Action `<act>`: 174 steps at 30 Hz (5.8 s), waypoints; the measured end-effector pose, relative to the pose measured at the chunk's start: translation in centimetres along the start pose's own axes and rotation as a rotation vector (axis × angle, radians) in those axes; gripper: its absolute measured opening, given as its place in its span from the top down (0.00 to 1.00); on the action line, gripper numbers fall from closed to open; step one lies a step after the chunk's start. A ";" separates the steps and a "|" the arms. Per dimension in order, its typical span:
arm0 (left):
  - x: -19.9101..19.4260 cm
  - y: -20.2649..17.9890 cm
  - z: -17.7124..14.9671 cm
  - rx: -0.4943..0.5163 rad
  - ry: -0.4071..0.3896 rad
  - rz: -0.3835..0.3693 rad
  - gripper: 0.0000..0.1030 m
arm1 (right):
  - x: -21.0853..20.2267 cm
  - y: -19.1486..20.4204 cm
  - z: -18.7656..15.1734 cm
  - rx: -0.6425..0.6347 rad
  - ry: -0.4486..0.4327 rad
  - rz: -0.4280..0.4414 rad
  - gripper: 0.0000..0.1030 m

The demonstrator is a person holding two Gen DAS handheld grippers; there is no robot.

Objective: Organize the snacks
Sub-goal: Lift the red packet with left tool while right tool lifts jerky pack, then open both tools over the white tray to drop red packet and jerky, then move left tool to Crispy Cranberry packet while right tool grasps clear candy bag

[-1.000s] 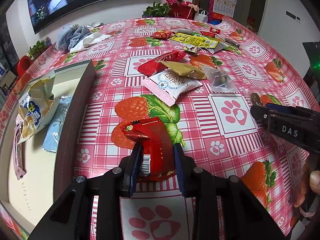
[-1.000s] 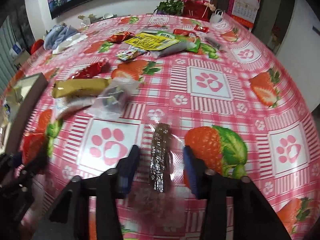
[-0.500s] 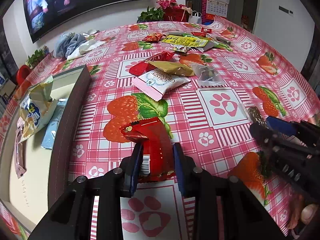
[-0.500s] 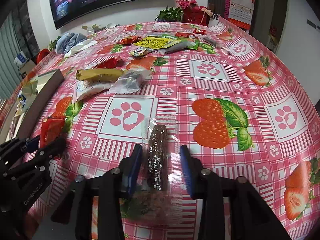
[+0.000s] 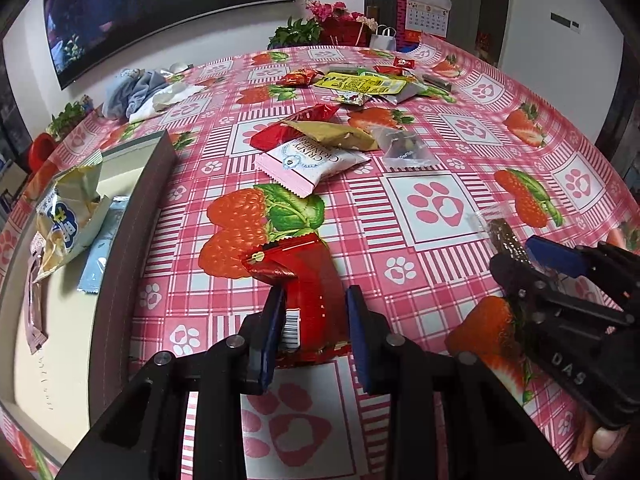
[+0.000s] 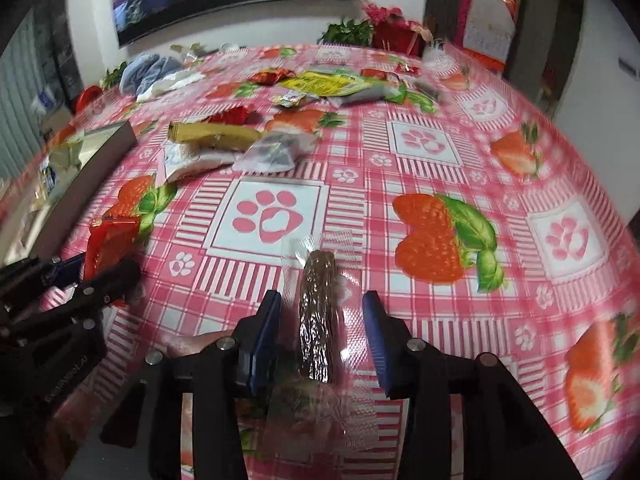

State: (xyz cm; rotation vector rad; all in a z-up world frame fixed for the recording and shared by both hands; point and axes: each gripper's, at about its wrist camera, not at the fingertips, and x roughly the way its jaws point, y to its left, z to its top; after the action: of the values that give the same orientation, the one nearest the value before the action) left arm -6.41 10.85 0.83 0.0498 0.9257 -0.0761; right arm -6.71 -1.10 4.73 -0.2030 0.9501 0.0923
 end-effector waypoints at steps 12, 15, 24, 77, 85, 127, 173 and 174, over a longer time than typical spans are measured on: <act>0.0 -0.1 -0.1 0.007 -0.006 0.007 0.67 | -0.3 -1.4 -0.4 0.094 -0.026 0.073 0.66; -0.1 -0.1 -0.2 0.006 -0.006 0.004 0.67 | -0.3 -1.1 -0.4 0.079 -0.031 0.060 0.66; -0.2 0.1 -0.2 -0.001 -0.004 -0.009 0.67 | -0.6 -1.2 -0.6 0.095 -0.028 0.077 0.66; -8.4 15.8 -0.9 -0.304 0.019 0.201 0.67 | -5.2 13.5 3.6 -0.126 0.016 0.396 0.66; -7.7 22.9 -1.6 -0.410 0.063 0.282 0.67 | -4.5 20.4 6.7 -0.214 0.020 0.480 0.66; -7.4 23.0 -1.1 -0.382 0.057 0.182 0.42 | -3.6 16.6 8.5 -0.097 -0.019 0.390 0.11; 6.3 -0.6 9.4 0.155 0.133 0.042 0.61 | 2.1 -4.1 2.9 0.109 -0.042 0.089 0.71; 5.7 -0.7 8.7 0.154 0.132 0.047 0.62 | 2.1 -4.0 2.9 0.108 -0.042 0.087 0.71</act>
State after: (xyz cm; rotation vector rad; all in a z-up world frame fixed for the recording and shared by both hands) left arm 3.93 9.26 1.48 0.2214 1.0487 -0.1011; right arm -2.46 -4.42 5.20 -0.0599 0.9193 0.1249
